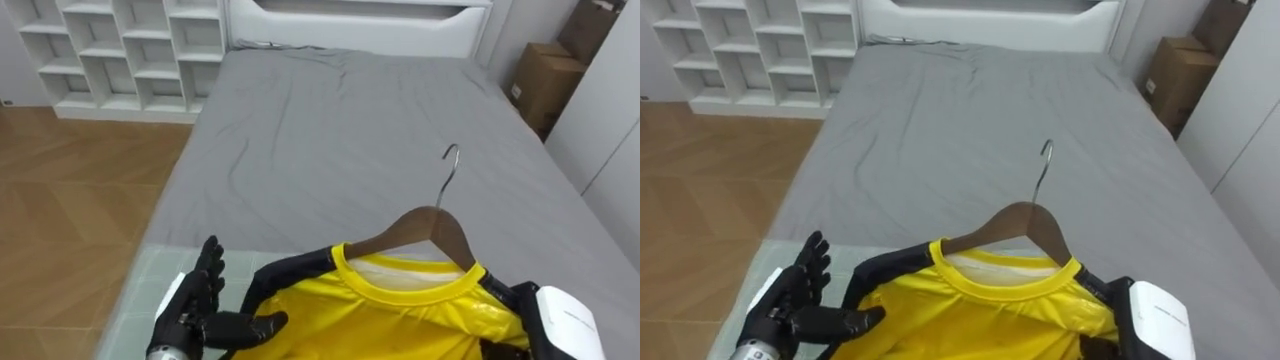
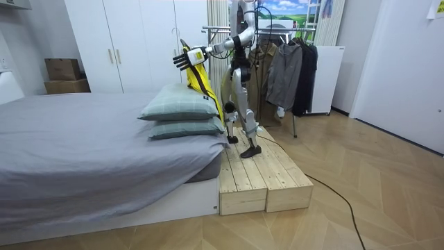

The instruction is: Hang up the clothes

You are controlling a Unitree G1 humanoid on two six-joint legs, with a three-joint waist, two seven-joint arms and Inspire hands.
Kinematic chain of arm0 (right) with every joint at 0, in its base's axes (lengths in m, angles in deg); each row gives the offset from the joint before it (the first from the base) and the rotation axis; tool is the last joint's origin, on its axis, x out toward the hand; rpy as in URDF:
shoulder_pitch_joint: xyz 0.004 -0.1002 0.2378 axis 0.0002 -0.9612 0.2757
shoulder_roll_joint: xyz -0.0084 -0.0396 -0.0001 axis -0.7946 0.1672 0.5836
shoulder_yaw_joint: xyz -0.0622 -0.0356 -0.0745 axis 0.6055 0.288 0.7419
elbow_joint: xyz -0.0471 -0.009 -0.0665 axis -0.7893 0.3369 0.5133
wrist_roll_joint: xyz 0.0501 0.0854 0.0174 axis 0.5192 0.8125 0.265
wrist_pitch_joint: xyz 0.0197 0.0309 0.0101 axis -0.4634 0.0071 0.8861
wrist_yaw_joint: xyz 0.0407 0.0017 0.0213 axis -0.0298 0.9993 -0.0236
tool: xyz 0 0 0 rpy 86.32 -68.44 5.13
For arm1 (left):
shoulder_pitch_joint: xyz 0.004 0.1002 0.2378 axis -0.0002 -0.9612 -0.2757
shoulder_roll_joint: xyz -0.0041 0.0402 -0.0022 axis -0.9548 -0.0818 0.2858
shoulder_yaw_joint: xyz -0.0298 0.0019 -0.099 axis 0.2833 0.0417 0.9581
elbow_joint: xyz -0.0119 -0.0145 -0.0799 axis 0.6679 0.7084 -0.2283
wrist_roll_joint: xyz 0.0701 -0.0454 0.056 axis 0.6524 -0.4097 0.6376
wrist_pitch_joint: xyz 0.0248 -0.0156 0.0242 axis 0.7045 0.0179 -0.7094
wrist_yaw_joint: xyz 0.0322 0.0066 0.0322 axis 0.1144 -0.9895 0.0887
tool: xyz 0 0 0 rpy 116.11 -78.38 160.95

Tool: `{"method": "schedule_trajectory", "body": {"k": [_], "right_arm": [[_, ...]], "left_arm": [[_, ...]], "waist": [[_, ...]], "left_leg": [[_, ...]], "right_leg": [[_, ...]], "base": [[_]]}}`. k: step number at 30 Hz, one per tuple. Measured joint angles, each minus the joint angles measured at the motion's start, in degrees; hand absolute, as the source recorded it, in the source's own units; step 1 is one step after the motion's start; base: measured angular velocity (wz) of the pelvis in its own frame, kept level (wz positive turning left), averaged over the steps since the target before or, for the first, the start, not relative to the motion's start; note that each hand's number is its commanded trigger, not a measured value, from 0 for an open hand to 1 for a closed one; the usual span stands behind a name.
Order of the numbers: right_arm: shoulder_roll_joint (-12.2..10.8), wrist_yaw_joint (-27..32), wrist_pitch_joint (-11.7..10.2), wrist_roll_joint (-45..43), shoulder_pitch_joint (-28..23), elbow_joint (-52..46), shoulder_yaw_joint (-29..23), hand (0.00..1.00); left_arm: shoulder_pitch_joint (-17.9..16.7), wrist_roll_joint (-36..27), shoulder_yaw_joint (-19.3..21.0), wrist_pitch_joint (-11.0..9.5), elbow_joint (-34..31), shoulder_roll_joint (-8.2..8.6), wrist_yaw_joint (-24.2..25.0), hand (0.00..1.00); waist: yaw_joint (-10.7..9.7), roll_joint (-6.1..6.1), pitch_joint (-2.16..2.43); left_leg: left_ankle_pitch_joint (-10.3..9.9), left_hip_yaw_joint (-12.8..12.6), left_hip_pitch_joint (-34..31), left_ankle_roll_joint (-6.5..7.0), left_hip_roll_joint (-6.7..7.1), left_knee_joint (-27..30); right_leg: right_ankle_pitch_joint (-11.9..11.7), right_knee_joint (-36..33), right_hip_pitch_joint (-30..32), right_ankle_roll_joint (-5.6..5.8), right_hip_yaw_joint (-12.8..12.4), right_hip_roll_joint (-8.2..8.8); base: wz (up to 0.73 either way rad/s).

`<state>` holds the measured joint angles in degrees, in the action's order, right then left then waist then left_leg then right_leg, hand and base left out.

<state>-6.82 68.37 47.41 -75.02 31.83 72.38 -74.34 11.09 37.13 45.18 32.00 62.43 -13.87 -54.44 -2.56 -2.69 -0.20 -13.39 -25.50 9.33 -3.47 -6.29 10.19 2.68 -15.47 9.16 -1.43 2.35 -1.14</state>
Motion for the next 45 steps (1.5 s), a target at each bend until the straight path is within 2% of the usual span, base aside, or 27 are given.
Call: {"method": "schedule_trajectory", "body": {"k": [2,3,4,5,6,7,8,9,10,12,13,14,15,16,19,21,23,24,25,26,27,28,30,32,33,36,45], "right_arm": [[0.0,-0.28,-0.57,0.09,0.41,0.0,0.06,1.0],[-0.15,-0.34,-0.57,0.08,1.31,0.2,0.25,1.0],[-0.26,-0.44,-0.53,0.03,2.54,0.77,0.53,1.0],[-0.41,-0.51,-0.46,0.05,3.26,1.24,0.58,1.0],[-0.19,-0.5,0.12,0.18,4.02,1.59,0.29,1.0],[0.08,-0.23,1.21,1.72,3.76,3.08,0.27,1.0],[0.21,-0.27,1.56,2.21,3.74,3.98,0.3,1.0],[0.21,-0.27,1.96,2.41,3.85,4.63,0.45,1.0],[0.08,-0.33,1.66,2.35,4.58,4.63,1.16,1.0],[0.1,-1.04,1.11,1.94,6.22,4.72,2.69,1.0],[0.0,-1.88,1.06,1.4,6.99,4.7,3.43,1.0],[-0.05,-2.27,1.09,1.35,7.46,4.71,4.09,1.0],[-0.31,-2.81,1.12,1.35,7.76,4.71,5.44,1.0],[-0.8,-3.22,1.12,0.93,7.88,4.69,5.84,1.0],[-1.7,-3.21,1.83,0.85,7.87,5.05,5.12,1.0],[-2.21,-3.21,1.99,0.15,7.91,4.85,4.87,1.0],[-2.24,-3.21,1.96,0.11,7.85,4.37,5.09,1.0],[-2.17,-3.17,1.96,0.0,7.87,4.27,5.15,1.0],[-2.21,-2.98,1.96,-0.16,7.88,4.15,5.32,1.0],[-2.18,-2.98,1.98,-0.17,7.87,4.16,5.38,1.0],[-1.8,-2.97,2.17,-0.07,7.86,4.19,5.27,1.0],[-1.65,-2.96,2.45,0.66,7.86,4.21,5.21,1.0],[-1.24,-3.04,2.46,1.47,7.85,4.28,5.33,1.0],[-1.15,-3.03,2.39,1.39,8.2,4.27,5.31,1.0],[-1.13,-2.94,2.49,1.43,8.7,4.28,5.03,1.0],[-1.48,-2.27,2.68,0.54,8.95,4.22,4.94,1.0],[-1.05,-1.85,3.51,-5.63,8.52,-1.03,4.6,1.0]], "left_arm": [[-0.59,0.0,1.06,0.0,0.0,0.02,-0.01,0.0],[-0.94,0.91,1.93,0.01,0.0,-0.02,-0.03,0.0],[-0.86,1.17,2.84,0.0,-0.04,-0.06,-0.18,0.0],[-0.7,1.06,3.02,-0.01,-0.09,-0.08,-0.43,0.0],[0.46,1.01,2.81,0.08,0.04,0.04,-0.85,0.0],[1.19,0.87,1.5,0.05,0.02,0.25,-0.85,0.0],[1.03,0.78,1.04,0.05,-0.04,0.58,-0.82,0.0],[0.68,0.17,0.7,0.09,-0.04,0.85,-0.75,0.0],[0.71,-0.33,1.08,0.11,0.02,0.71,-0.74,0.0],[1.13,-0.25,1.68,0.13,0.43,0.7,-0.99,0.0],[0.97,-0.23,1.77,0.1,0.43,0.76,-1.16,0.0],[1.0,-0.23,1.82,0.08,0.69,0.77,-1.3,0.0],[1.33,-0.23,1.81,0.08,1.7,0.76,-1.31,0.0],[1.79,-0.23,1.67,0.02,2.54,1.02,-1.3,0.0],[3.27,-0.93,-0.39,-0.11,2.82,1.55,-1.2,0.0],[3.69,-1.44,-0.34,-0.16,2.77,2.4,-1.12,0.0],[3.93,-3.89,-0.4,-0.15,2.8,2.48,-1.35,0.0],[3.85,-4.49,-0.46,-0.15,2.79,2.47,-2.04,0.0],[3.86,-4.48,-0.69,-0.2,2.8,2.3,-2.71,0.0],[3.85,-4.5,-0.85,-0.2,2.88,2.36,-2.97,0.0],[3.87,-4.72,-1.63,-0.21,3.17,2.87,-3.07,0.0],[4.1,-6.01,-2.02,-0.37,3.2,3.33,-3.07,0.0],[4.15,-7.15,-1.98,-0.8,3.19,3.42,-3.09,0.0],[4.16,-7.12,-1.67,-0.89,3.0,3.43,-3.28,0.0],[4.79,-7.06,-1.61,-0.94,2.95,3.33,-3.51,0.0],[6.13,-8.0,-1.51,-0.95,3.53,3.26,-4.37,0.0],[6.33,-7.96,-1.08,-1.08,3.72,3.23,-5.35,0.0]], "waist": [[0.33,-0.39,0.04],[0.85,-0.38,0.05],[1.38,-0.34,0.03],[1.73,-0.3,0.04],[1.75,0.94,-0.54],[2.09,0.68,-0.53],[2.7,0.71,-0.42],[3.4,0.71,-0.37],[4.3,0.45,-0.36],[4.13,1.05,-0.81],[4.65,1.69,-0.68],[4.58,2.07,-0.79],[4.14,2.17,-0.78],[3.84,1.65,-0.82],[2.17,1.54,-0.98],[1.28,1.87,-0.9],[0.97,2.23,-1.03],[0.85,2.75,-0.99],[0.56,2.84,-0.84],[0.58,2.62,-0.82],[0.72,2.75,-0.68],[0.95,2.86,-0.62],[1.38,2.99,-0.5],[1.68,3.09,-0.32],[1.31,3.76,0.06],[1.15,2.9,-0.04],[-0.43,3.37,-0.04]], "left_leg": [[-0.52,-5.03,-0.16,0.8,-0.26,2.1],[-0.78,-8.16,-0.06,1.24,-0.49,3.17],[-1.18,-10.85,-0.06,1.87,-0.82,3.53],[-1.65,-12.34,0.09,2.38,-1.41,3.48],[-4.39,-16.09,0.28,0.52,-3.67,4.5],[-5.73,-18.8,1.49,-0.29,-3.52,4.99],[-6.14,-20.72,2.52,-0.75,-3.51,5.11],[-7.13,-23.77,4.33,-1.49,-3.46,6.3],[-8.43,-26.51,5.12,-2.27,-4.01,8.8],[-9.19,-27.03,5.06,-2.71,-5.57,13.54],[-8.89,-24.29,4.17,-2.2,-6.65,15.93],[-8.79,-22.58,3.65,-2.02,-7.43,17.57],[-7.92,-19.64,2.26,-0.58,-8.88,21.85],[-7.57,-16.05,0.54,0.53,-9.1,23.79],[-8.29,-7.0,-4.94,1.31,-8.38,24.45],[-8.14,-3.24,-4.71,0.67,-7.85,25.32],[-7.98,-4.39,-4.05,0.24,-8.22,27.51],[-7.26,-4.26,-4.66,-0.9,-9.03,30.3],[-4.58,-2.35,-6.84,-0.74,-9.41,35.43],[-2.87,-0.37,-8.27,-0.26,-8.81,37.34],[-3.79,5.17,-10.08,1.46,-5.62,36.78],[-5.5,8.67,-11.59,1.25,-3.28,32.25],[-5.86,13.24,-13.69,1.24,-1.18,24.93],[-4.94,17.96,-13.7,0.59,1.64,15.63],[-2.3,19.58,-13.52,1.25,2.93,12.33],[-0.89,16.02,-11.22,2.03,3.08,9.71],[-0.95,13.22,-9.73,2.11,2.71,6.77]], "right_leg": [[-1.53,0.44,0.87,-0.26,-2.11,-0.84],[-3.87,2.32,1.04,-1.08,-1.1,-1.35],[-6.95,5.29,0.96,-2.9,3.81,-1.77],[-8.04,6.58,0.99,-3.48,7.2,-1.92],[-3.31,1.4,2.22,-2.89,14.87,-0.51],[4.43,-8.46,2.8,-2.28,20.66,4.16],[6.82,-12.53,2.44,-2.33,22.46,6.47],[10.61,-17.32,1.06,-1.49,23.75,10.69],[13.07,-18.32,0.44,0.35,24.23,12.63],[12.7,-17.98,2.19,-0.97,22.14,10.39],[12.2,-16.82,2.55,-1.78,19.62,7.93],[11.76,-16.11,2.39,-2.33,18.38,7.12],[11.04,-14.84,1.99,-2.87,15.78,5.22],[10.83,-14.22,1.81,-3.04,13.38,4.58],[10.7,-14.37,1.93,-3.1,9.79,3.05],[10.73,-15.34,2.78,-3.05,7.63,1.34],[10.36,-15.02,2.96,-3.51,7.31,-0.28],[9.98,-14.33,2.55,-4.08,6.95,-1.13],[9.79,-14.18,2.62,-4.19,4.32,-1.21],[9.87,-14.3,2.65,-4.05,2.62,-1.18],[9.96,-14.08,2.51,-3.56,-0.69,-1.16],[9.6,-13.33,2.42,-3.24,-3.13,-1.32],[8.97,-12.1,1.81,-3.1,-6.95,-1.95],[8.37,-11.66,1.92,-2.47,-10.59,-2.83],[7.7,-11.51,2.5,-1.7,-12.18,-3.63],[6.63,-10.93,2.98,-1.11,-13.9,-3.99],[6.1,-8.14,2.67,-1.36,-16.74,-5.43]], "base": [[-1.09],[-1.59],[-1.7],[-1.42],[-0.89],[-0.74],[-0.89],[-1.25],[-1.31],[-1.2],[-1.23],[-1.33],[-1.14],[-0.99],[-0.73],[-0.87],[-0.94],[-0.97],[-0.96],[-0.89],[-0.98],[-1.03],[-1.13],[-1.08],[-0.75],[-0.61],[-0.17]]}}
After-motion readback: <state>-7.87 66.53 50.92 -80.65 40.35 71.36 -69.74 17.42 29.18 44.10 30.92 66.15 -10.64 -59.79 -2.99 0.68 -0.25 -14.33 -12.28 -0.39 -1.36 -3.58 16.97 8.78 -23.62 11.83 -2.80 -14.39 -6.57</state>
